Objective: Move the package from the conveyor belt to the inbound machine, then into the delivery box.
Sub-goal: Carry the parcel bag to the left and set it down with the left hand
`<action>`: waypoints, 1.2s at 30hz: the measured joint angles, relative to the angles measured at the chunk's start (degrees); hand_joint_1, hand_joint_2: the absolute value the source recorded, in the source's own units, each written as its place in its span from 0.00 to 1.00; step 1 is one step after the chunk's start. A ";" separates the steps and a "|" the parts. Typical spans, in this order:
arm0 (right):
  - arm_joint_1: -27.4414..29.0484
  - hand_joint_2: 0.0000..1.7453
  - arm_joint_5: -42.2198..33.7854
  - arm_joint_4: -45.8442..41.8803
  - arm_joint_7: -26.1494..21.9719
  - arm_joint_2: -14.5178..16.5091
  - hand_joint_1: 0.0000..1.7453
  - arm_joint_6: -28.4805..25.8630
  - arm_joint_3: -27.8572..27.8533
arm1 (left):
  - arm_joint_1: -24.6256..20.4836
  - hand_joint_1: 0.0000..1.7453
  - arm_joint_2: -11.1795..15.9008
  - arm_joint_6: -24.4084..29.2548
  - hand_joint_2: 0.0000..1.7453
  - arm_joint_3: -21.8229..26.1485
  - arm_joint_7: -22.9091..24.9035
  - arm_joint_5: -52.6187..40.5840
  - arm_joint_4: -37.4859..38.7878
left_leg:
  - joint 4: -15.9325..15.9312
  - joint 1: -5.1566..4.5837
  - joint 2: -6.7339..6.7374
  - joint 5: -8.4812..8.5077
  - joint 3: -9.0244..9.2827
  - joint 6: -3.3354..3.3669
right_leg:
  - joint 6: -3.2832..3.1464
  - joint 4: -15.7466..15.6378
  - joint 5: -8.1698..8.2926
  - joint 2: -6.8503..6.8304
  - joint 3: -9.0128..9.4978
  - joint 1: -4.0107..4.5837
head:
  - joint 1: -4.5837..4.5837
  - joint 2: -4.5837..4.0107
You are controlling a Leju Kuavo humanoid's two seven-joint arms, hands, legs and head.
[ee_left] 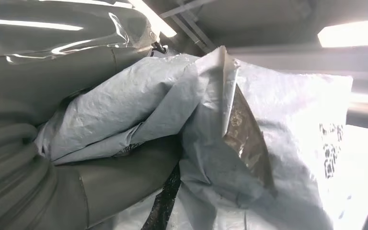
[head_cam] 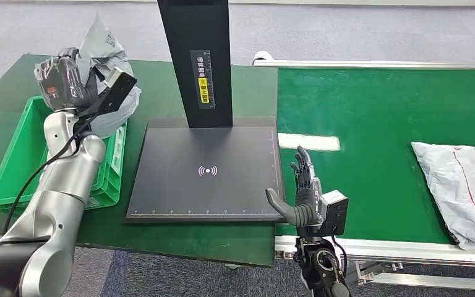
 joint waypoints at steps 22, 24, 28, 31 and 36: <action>0.57 1.00 0.91 -0.92 0.48 0.98 0.00 0.90 0.49 | 4.09 1.00 -2.27 1.10 1.00 31.74 -36.39 6.32 -18.54 | -0.01 0.00 0.16 -0.06 -0.16 -0.01 | 0.00 -0.01 -0.02 0.17 -0.21 0.00 | 0.00 0.00; 0.27 1.00 0.80 -0.64 0.33 0.99 0.00 0.90 0.83 | 4.44 1.00 -3.17 1.09 1.00 34.07 -36.80 9.05 -22.09 | -0.02 0.01 0.12 -0.06 -0.17 -0.01 | 0.00 -0.01 -0.03 0.14 -0.20 0.00 | 0.00 0.00; -0.07 1.00 0.32 -0.19 0.24 0.99 0.00 0.64 1.37 | 4.59 1.00 -3.98 1.07 1.00 36.43 -36.87 11.13 -25.92 | -0.02 0.01 0.01 -0.04 -0.18 -0.01 | 0.00 -0.01 -0.03 0.11 -0.17 0.00 | 0.01 0.00; -0.15 1.00 -0.26 -0.03 0.25 0.99 0.00 0.13 1.80 | 4.40 1.00 -4.18 1.04 1.00 37.91 -36.92 8.68 -25.77 | -0.01 0.00 0.00 -0.02 -0.16 0.00 | 0.00 -0.01 -0.02 0.09 -0.15 0.00 | 0.01 0.00; -0.22 1.00 -0.43 0.07 0.24 0.98 0.00 -0.14 2.16 | 2.73 1.00 -4.19 0.92 1.00 39.88 -29.76 -3.38 -19.31 | 0.01 -0.01 -0.07 -0.02 -0.15 0.01 | 0.01 -0.03 -0.02 -0.02 -0.15 -0.01 | 0.01 0.00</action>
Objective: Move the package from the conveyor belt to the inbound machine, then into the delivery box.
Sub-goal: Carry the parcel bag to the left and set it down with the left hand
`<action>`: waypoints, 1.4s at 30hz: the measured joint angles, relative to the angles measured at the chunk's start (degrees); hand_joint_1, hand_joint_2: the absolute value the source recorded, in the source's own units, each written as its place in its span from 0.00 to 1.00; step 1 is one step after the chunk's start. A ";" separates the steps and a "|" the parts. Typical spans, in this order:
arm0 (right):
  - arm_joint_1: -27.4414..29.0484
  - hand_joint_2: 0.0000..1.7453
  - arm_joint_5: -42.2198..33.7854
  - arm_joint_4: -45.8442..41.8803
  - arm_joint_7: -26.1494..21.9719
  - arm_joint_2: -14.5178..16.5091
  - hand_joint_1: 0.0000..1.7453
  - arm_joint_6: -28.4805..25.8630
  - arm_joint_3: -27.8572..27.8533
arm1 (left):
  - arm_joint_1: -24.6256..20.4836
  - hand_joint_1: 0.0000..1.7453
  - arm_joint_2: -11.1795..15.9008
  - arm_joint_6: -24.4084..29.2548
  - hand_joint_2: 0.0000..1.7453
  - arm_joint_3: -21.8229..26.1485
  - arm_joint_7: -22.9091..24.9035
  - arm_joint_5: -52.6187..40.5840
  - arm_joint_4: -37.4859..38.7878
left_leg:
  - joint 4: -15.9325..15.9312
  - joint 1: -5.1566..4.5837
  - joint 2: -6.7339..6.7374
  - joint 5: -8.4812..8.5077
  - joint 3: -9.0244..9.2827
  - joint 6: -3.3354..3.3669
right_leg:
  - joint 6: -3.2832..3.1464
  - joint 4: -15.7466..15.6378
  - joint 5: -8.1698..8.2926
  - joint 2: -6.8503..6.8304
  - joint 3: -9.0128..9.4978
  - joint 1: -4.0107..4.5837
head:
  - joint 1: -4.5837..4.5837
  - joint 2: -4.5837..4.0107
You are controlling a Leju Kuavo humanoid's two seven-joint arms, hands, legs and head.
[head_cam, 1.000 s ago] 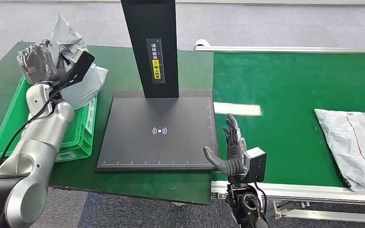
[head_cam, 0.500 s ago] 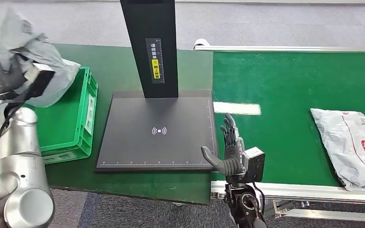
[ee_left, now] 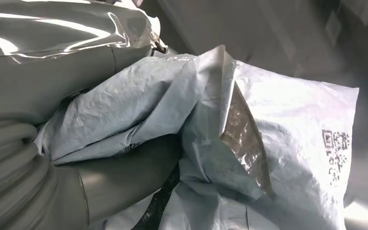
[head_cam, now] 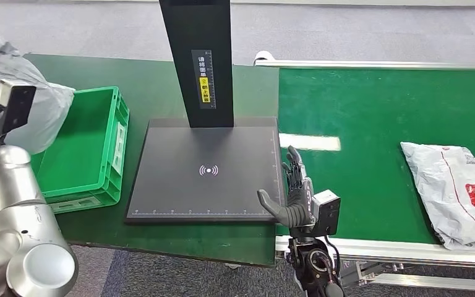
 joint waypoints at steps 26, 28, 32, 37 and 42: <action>-0.39 1.00 1.84 0.14 0.80 0.46 0.00 1.74 0.14 | 5.28 0.00 8.70 0.20 1.00 -20.90 12.98 -1.16 15.33 | 0.00 0.00 0.14 0.00 -0.12 -0.02 | 0.00 0.01 0.01 0.12 -0.14 0.00 | 0.02 0.00; -0.74 1.00 1.82 0.38 0.48 0.64 0.00 1.75 0.23 | 5.47 0.00 5.85 0.20 1.00 -13.83 -2.14 6.12 11.78 | 0.00 -0.03 0.13 -0.01 -0.11 -0.01 | 0.00 0.00 0.01 0.12 -0.14 -0.03 | 0.02 0.00; -0.95 1.00 1.75 0.50 0.14 0.78 0.00 1.54 0.20 | 6.78 0.00 1.55 0.12 1.00 -11.25 -7.48 30.91 10.71 | 0.00 -0.05 0.06 -0.03 -0.06 0.00 | 0.01 -0.03 0.00 0.05 -0.09 -0.05 | 0.00 0.00; -0.93 1.00 1.72 0.50 0.11 0.74 0.00 1.55 0.13 | 10.33 0.00 -0.68 0.11 1.00 -20.02 -4.94 42.43 9.47 | -0.01 -0.05 -0.06 -0.01 -0.07 0.02 | 0.03 -0.03 0.00 -0.11 0.02 -0.05 | 0.02 0.00; -0.90 1.00 1.82 0.50 0.11 0.66 0.00 1.64 0.02 | 12.13 0.00 -0.92 -2.26 1.00 -25.43 -3.91 48.38 8.18 | 0.00 -0.05 -0.02 -0.01 -0.04 0.02 | 0.02 -0.03 0.00 -0.06 0.01 -0.05 | 0.00 0.00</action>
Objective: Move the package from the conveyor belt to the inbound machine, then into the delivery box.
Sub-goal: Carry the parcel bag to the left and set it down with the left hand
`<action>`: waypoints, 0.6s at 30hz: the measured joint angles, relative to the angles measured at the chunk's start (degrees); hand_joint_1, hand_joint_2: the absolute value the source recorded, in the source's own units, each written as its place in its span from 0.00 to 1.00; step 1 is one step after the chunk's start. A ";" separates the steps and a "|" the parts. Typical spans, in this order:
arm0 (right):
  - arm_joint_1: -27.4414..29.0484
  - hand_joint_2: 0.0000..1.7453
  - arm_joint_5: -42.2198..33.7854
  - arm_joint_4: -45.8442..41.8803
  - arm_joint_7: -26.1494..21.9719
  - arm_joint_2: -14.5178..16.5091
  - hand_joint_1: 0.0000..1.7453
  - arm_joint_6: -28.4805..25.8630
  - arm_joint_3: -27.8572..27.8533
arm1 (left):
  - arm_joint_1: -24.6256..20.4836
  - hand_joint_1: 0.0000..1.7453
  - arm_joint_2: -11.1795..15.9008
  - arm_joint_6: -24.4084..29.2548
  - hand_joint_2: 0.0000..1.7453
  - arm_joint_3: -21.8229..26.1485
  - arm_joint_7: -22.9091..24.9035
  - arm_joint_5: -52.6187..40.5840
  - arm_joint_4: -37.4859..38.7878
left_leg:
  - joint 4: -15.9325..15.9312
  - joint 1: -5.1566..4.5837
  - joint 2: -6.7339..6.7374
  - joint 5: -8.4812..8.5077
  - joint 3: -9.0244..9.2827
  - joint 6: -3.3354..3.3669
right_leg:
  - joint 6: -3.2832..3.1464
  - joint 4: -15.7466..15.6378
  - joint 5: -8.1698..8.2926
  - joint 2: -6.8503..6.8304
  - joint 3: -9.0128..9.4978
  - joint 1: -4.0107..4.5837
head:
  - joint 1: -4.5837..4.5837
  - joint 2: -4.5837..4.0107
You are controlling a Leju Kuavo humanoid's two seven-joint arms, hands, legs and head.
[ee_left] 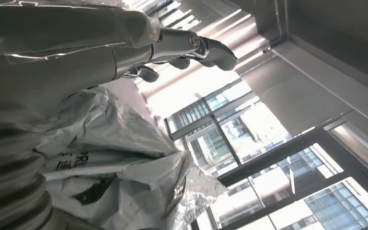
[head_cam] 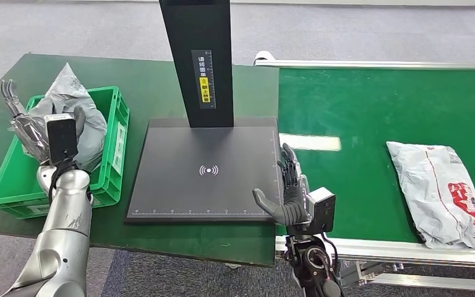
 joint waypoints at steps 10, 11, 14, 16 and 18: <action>0.28 1.00 0.96 -0.07 0.02 -0.76 0.00 0.71 -0.21 | 17.61 0.00 -1.90 -12.99 1.00 -17.73 -0.82 22.30 -16.32 | 0.00 -0.04 0.02 -0.09 -0.02 0.06 | 0.05 -0.02 -0.05 0.01 -0.02 -0.04 | 0.00 0.00; 0.40 1.00 0.99 -0.07 0.02 -0.90 0.00 0.78 -0.24 | 19.17 0.00 -1.96 -13.67 1.00 -19.26 -1.08 22.66 -17.63 | 0.00 -0.04 0.01 -0.09 -0.02 0.06 | 0.05 -0.02 -0.05 0.01 -0.02 -0.04 | 0.00 0.00; 0.74 1.00 1.05 -0.07 0.02 -1.28 0.00 0.93 -0.29 | 23.30 0.00 -2.06 -16.64 1.00 -22.87 -1.53 24.43 -21.23 | 0.00 -0.04 0.02 -0.09 -0.02 0.07 | 0.05 -0.02 -0.05 0.02 -0.01 -0.04 | -0.01 0.00; 0.79 1.00 1.04 -0.07 0.02 -1.46 0.00 1.13 -0.32 | 25.80 0.00 -2.16 -19.79 1.00 -24.64 -1.58 26.21 -23.83 | -0.01 -0.03 0.02 -0.09 -0.02 0.06 | 0.05 -0.02 -0.05 0.02 -0.02 -0.03 | -0.01 0.00; 0.74 1.00 0.96 -0.07 0.02 -1.56 0.00 1.41 -0.35 | 28.11 0.00 -2.32 -22.36 1.00 -26.20 -1.80 27.28 -26.50 | -0.01 -0.03 0.02 -0.09 -0.01 0.06 | 0.05 -0.02 -0.05 0.02 -0.01 -0.03 | -0.01 0.00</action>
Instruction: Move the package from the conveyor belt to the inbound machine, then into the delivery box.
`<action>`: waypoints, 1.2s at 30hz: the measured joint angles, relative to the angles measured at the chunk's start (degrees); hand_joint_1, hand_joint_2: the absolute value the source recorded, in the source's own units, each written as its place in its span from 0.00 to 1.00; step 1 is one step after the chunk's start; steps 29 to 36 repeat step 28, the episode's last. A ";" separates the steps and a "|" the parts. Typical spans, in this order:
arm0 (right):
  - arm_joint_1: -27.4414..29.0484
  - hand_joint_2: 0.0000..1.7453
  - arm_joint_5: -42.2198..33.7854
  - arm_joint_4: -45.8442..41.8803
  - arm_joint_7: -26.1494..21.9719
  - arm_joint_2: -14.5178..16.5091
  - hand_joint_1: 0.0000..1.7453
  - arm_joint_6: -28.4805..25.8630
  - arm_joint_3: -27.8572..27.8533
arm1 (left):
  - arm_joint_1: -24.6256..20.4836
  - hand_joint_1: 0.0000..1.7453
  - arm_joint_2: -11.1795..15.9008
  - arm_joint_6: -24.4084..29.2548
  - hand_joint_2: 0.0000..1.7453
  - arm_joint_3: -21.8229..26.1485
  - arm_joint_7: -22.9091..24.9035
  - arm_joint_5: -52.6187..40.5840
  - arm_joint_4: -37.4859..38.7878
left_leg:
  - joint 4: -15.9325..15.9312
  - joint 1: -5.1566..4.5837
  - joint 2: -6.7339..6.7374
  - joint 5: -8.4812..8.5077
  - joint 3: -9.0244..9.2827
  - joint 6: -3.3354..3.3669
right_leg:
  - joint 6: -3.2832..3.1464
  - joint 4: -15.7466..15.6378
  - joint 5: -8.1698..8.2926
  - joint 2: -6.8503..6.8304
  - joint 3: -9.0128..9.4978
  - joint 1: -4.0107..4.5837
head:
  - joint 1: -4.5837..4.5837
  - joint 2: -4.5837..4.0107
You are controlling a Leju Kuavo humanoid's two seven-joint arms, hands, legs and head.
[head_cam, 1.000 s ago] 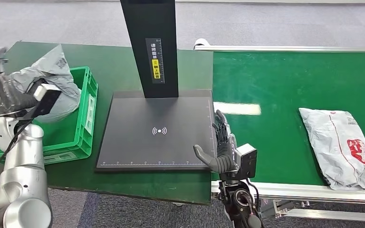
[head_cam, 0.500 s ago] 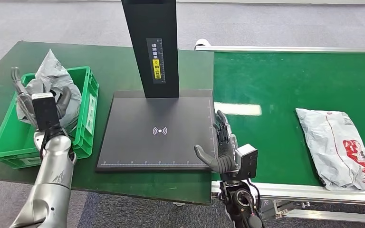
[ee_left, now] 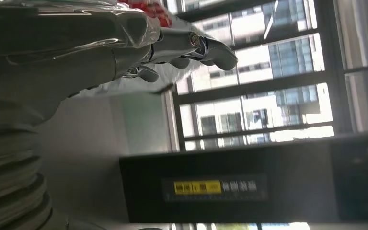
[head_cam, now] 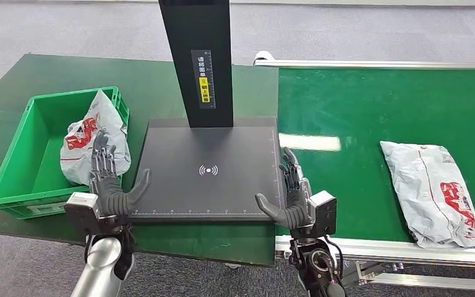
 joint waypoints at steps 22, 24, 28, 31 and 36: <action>-0.09 1.00 0.07 0.00 0.07 -0.19 0.00 1.19 0.11 | 7.23 0.00 -0.78 -14.55 1.00 -6.97 3.36 -0.92 -7.84 | 0.00 0.00 -0.01 0.00 0.01 0.00 | 0.00 0.00 -0.01 -0.01 0.02 0.00 | 0.00 0.00; -0.09 1.00 0.08 0.00 0.07 -0.20 0.00 1.20 0.14 | 7.21 0.00 -0.78 -14.56 1.00 -7.03 3.37 -0.92 -7.54 | 0.00 0.00 -0.01 0.00 0.01 0.00 | 0.00 0.00 -0.01 -0.01 0.02 0.00 | 0.01 -0.01; -0.08 1.00 0.38 0.00 0.33 -0.22 0.00 1.17 0.24 | 7.15 0.00 -0.78 -14.91 1.00 -7.11 4.58 -1.22 -6.93 | 0.00 0.00 -0.01 0.00 0.01 0.00 | 0.00 0.00 -0.01 -0.01 0.02 0.00 | 0.00 0.00; -0.08 1.00 0.38 0.00 0.33 -0.22 0.00 1.17 0.24 | 7.15 0.00 -0.78 -14.91 1.00 -7.11 4.58 -1.22 -6.93 | 0.00 0.00 -0.01 0.00 0.01 0.00 | 0.00 0.00 -0.01 -0.01 0.02 0.00 | 0.00 0.00; -0.08 1.00 0.38 0.00 0.33 -0.22 0.00 1.17 0.24 | 7.15 0.00 -0.78 -14.91 1.00 -7.11 4.58 -1.22 -6.93 | 0.00 0.00 -0.01 0.00 0.01 0.00 | 0.00 0.00 -0.01 -0.01 0.02 0.00 | 0.00 0.00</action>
